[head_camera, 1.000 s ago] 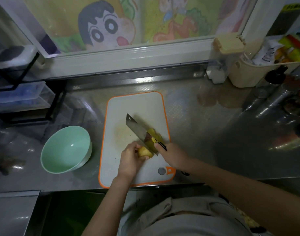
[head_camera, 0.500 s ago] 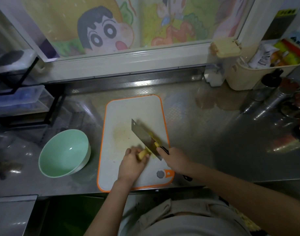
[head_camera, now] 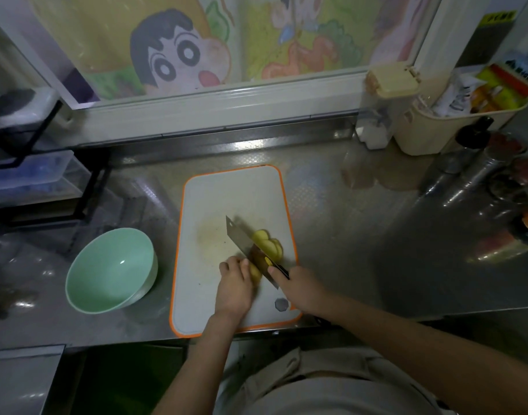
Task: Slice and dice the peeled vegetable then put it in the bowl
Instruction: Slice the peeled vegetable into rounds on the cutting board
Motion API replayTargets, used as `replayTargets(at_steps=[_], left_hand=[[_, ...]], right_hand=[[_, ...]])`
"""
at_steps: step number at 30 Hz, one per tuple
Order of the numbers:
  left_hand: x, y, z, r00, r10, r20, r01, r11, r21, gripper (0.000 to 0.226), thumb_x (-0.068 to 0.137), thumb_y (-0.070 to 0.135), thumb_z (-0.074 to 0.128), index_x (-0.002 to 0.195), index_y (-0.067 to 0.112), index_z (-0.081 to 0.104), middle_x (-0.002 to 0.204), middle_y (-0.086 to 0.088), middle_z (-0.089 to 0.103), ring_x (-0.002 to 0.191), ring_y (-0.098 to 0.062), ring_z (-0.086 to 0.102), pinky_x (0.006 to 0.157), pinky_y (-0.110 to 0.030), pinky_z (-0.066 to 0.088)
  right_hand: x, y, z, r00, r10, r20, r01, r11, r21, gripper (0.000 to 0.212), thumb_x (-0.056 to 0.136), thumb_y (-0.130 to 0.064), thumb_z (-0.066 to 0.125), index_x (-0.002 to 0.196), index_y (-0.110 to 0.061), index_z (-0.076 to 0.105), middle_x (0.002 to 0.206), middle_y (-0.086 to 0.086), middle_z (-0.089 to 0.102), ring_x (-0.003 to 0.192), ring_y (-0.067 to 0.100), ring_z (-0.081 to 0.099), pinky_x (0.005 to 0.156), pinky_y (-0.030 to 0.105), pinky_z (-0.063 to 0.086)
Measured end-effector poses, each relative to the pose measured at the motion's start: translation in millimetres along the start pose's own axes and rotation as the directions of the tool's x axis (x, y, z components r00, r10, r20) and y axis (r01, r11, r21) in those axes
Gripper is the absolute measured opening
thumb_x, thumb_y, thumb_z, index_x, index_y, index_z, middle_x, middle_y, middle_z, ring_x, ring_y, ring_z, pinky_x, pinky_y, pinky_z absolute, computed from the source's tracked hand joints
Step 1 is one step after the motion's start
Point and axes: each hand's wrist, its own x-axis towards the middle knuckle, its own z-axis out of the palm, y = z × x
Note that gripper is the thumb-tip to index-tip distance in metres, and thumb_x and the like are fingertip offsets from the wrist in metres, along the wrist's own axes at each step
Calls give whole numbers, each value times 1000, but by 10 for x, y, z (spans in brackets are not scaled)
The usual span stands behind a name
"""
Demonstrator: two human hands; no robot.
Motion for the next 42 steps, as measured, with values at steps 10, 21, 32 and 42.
replayTargets(at_steps=[10,21,32,42], left_hand=[[11,-69,115,998,11,-67,-16,998,-68,27,99,23,33,110,-1,42,115,-19,44,95,-38,54,71,-33,37],[119,-125,100,986,-48,-161,21,986,-166,15,99,25,32,101,10,34,112,-19,47,91,-32,53,75,-33,40],[134,-74,84,979,-87,-182,62,989,-136,19,100,26,29,107,8,33,96,-12,52,90,-39,56,71,-33,35],[117,-70,83,981,-64,-185,41,991,-126,20,100,25,29,108,7,32,91,-9,50,76,-25,47,66,-33,33]], right_hand=[[-68,-136,7,1000,3,19,-3,1000,-9,53,101,-42,32,56,-14,35,53,2,38,44,10,37,35,13,24],[-94,-90,-9,999,37,4,-37,999,12,50,99,-46,35,59,-15,40,58,1,42,52,11,40,50,22,31],[-273,-175,-118,998,-13,60,16,999,-48,65,98,-51,26,97,6,57,62,2,42,54,8,37,51,15,29],[-219,-291,-96,991,48,128,-15,970,-244,56,102,-4,22,149,-5,-7,136,25,39,117,36,48,75,32,31]])
